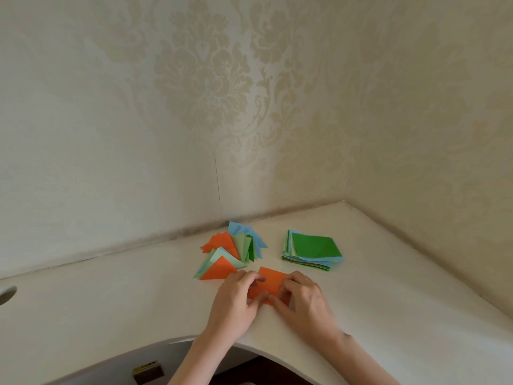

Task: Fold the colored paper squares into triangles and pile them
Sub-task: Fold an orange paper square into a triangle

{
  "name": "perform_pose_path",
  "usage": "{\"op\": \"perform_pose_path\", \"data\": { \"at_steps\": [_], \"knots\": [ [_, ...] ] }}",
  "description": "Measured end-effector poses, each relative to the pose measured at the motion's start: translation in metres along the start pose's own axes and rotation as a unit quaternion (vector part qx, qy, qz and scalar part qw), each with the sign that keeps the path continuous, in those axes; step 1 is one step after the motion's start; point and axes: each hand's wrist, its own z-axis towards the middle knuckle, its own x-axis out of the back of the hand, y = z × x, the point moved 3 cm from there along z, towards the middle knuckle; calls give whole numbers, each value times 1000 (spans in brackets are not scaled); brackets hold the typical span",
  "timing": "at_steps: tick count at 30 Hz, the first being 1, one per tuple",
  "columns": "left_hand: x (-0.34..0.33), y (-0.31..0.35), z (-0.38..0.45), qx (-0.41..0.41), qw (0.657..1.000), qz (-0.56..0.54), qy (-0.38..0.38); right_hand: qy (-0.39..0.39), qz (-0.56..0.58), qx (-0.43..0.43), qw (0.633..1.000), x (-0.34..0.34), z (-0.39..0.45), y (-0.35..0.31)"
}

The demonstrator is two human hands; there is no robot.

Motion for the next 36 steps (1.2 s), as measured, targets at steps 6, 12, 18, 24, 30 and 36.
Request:
{"op": "perform_pose_path", "data": {
  "at_steps": [6,12,18,24,30,36],
  "knots": [
    [1,-3,4,78,995,-67,-15,2,39,-25,999,-2,0,4],
    [6,-7,5,105,988,-108,-30,-6,46,-54,997,-3,-1,8],
    [13,-5,5,98,989,-106,-39,-116,35,-86,989,4,5,6],
    [9,5,6,-21,996,67,-51,-223,7,-75,972,10,10,8],
    [13,14,5,-55,989,119,-69,-171,-25,-44,984,13,13,10],
    [14,25,-9,-71,988,133,-28,-89,-13,-15,996,15,12,8]
  ]
}}
